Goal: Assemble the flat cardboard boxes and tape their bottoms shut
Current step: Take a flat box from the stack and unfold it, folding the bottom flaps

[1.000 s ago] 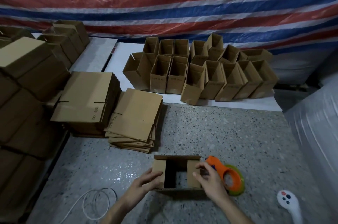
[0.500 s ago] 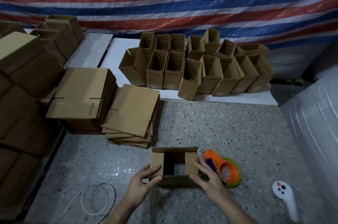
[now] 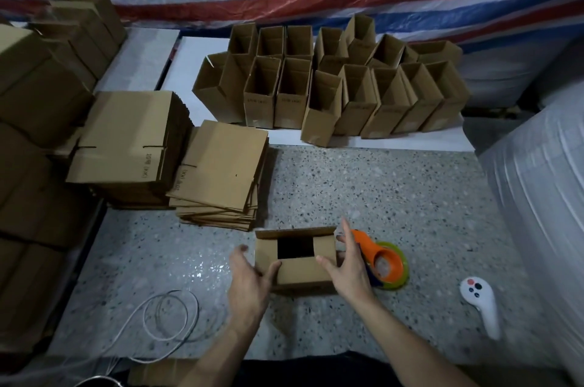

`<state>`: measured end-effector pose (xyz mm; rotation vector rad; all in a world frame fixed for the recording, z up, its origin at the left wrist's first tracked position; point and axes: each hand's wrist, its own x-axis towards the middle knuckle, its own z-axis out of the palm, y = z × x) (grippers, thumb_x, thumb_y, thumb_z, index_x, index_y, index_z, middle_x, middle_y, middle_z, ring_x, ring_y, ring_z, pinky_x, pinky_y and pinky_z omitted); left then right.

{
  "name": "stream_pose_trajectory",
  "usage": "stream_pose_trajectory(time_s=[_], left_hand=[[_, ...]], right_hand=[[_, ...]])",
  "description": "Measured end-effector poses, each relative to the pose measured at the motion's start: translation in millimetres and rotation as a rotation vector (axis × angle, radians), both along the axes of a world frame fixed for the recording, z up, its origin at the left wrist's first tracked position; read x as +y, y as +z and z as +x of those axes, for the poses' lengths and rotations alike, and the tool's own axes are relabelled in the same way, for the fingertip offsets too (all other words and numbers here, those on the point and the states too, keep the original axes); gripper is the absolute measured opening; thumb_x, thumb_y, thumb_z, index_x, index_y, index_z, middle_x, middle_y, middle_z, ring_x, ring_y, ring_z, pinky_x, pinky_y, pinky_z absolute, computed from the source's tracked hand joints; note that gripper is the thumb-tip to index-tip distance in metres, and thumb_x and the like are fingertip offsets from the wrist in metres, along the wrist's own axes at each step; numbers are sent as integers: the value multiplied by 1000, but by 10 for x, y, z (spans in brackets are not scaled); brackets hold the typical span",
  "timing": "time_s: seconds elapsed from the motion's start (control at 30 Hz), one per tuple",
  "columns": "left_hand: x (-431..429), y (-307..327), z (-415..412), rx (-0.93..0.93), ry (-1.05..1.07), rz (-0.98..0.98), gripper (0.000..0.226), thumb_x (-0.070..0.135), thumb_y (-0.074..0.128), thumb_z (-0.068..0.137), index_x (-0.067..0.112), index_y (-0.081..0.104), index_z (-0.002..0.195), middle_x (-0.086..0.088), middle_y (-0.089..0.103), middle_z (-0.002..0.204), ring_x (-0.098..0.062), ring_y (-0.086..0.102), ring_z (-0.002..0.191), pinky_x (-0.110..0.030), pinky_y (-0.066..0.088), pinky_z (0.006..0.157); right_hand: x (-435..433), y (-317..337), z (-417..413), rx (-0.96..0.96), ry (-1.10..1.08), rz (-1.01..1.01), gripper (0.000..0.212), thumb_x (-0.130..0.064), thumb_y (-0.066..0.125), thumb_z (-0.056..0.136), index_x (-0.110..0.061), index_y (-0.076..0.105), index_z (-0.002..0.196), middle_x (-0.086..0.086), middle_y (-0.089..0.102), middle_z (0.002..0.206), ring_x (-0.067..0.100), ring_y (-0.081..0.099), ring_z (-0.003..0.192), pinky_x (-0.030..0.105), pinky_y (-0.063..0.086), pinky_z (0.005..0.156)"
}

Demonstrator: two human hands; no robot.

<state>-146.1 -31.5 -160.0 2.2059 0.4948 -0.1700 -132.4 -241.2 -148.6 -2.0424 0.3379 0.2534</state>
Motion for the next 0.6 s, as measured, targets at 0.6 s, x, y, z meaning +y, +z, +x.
stream_pose_trajectory(time_s=[0.6], left_hand=[[151,4,152,-138,-311,363,74,60,74,76,44,41,140,13,55,139,-19,65,106,-37,59,70]], right_hand=[[-138,-11,67,-88,218,-294,61,-46,74,86,-31,47,139,-8,52,140,15,53,124,35,51,96]])
